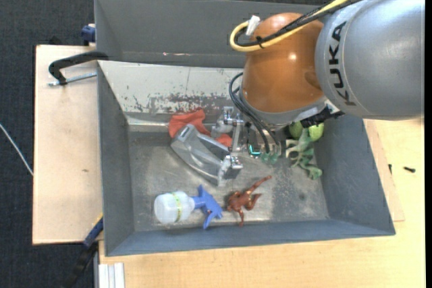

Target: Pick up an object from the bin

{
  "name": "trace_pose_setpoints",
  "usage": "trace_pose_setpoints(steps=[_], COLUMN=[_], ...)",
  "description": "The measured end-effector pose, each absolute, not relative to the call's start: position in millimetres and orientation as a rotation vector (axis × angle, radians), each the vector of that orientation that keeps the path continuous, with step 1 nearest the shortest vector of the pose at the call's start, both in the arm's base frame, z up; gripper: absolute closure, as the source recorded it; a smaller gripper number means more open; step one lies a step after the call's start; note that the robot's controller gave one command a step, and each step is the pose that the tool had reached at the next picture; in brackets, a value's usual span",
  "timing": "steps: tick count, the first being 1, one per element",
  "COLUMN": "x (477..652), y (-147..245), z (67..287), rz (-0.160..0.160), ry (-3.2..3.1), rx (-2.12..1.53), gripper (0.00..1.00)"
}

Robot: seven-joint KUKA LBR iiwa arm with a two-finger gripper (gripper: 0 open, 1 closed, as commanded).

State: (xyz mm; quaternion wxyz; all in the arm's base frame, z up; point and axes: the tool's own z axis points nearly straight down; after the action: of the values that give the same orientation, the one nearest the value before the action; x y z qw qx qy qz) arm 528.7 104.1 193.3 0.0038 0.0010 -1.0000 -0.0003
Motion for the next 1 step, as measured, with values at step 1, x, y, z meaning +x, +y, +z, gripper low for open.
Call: trace_pose_setpoints(steps=[1], x=[530.5], y=[103.6], z=[197.7], rz=[-0.003], ry=[-3.143], rx=[0.001], gripper=[0.00])
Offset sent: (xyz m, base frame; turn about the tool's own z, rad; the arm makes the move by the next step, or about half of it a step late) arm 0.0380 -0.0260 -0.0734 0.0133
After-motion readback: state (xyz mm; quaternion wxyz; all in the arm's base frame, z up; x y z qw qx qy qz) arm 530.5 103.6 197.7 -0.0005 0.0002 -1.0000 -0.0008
